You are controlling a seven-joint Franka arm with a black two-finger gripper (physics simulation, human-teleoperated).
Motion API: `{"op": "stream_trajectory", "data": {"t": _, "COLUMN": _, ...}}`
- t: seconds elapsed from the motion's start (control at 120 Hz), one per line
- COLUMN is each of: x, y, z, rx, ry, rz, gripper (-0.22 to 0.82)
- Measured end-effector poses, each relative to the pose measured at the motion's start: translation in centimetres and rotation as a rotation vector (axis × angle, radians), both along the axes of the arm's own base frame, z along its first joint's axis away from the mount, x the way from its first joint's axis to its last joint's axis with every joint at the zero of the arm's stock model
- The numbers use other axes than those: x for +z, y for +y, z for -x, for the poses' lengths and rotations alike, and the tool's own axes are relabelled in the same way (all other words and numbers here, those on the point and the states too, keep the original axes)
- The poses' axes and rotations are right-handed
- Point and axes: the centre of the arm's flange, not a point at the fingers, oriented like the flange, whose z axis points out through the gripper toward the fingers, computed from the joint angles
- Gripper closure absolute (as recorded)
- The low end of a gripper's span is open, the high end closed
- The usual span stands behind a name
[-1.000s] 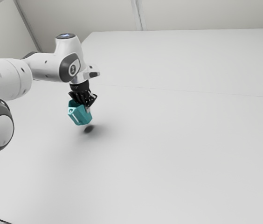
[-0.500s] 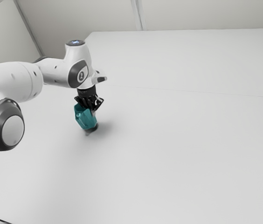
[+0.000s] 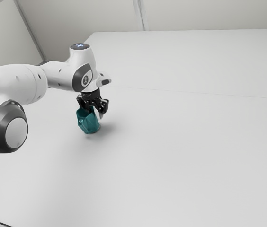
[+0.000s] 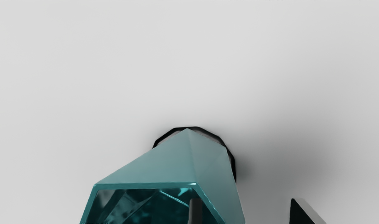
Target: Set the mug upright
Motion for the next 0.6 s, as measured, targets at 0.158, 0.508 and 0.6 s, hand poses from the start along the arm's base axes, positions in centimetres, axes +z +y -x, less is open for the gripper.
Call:
{"op": "stream_trajectory", "data": {"t": 0.158, "x": 2.6, "y": -0.9, "z": 0.1, "rx": -0.008, "ry": -0.038, "rz": 0.008, "gripper": 0.18}}
{"op": "stream_trajectory", "data": {"t": 0.508, "x": 20.9, "y": -0.5, "z": 5.8, "rx": 0.010, "ry": -0.199, "rz": 0.082, "gripper": 0.05}}
{"op": "stream_trajectory", "data": {"t": 0.6, "x": 25.3, "y": 2.1, "z": 8.8, "rx": 0.054, "ry": -0.214, "rz": 0.091, "gripper": 0.04}}
